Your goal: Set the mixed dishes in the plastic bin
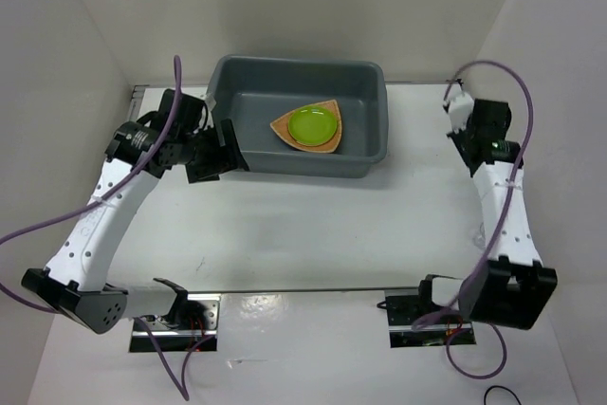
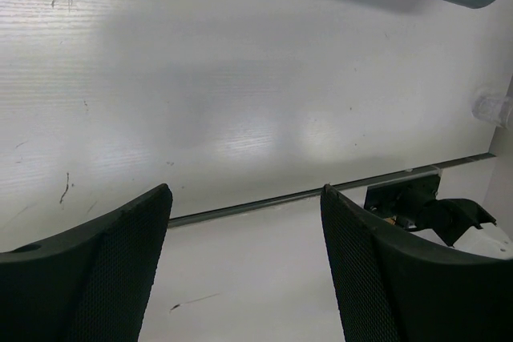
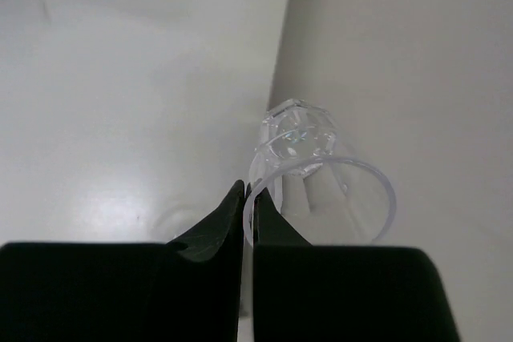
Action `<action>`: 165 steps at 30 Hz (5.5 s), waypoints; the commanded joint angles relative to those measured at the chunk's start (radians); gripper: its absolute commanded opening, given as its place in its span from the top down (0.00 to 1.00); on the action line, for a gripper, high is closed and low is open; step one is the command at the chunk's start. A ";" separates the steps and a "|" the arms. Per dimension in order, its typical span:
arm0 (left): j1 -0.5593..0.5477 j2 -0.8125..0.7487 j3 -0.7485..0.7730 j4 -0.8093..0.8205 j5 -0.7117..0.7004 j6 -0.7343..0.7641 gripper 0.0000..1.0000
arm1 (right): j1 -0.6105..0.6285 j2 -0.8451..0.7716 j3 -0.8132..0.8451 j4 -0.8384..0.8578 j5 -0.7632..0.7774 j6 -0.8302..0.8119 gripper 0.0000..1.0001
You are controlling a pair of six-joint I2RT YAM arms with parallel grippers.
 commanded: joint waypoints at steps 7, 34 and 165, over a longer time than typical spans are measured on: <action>0.019 -0.024 -0.082 0.048 0.030 -0.009 0.18 | 0.551 0.009 0.448 -0.095 0.089 0.034 1.00; 0.048 -0.087 -0.219 0.010 0.031 0.023 0.19 | 0.685 0.619 0.526 -0.042 -0.108 -0.045 1.00; 0.088 -0.165 -0.452 0.125 0.116 0.029 0.18 | 0.573 1.112 1.655 -0.614 -0.210 0.158 1.00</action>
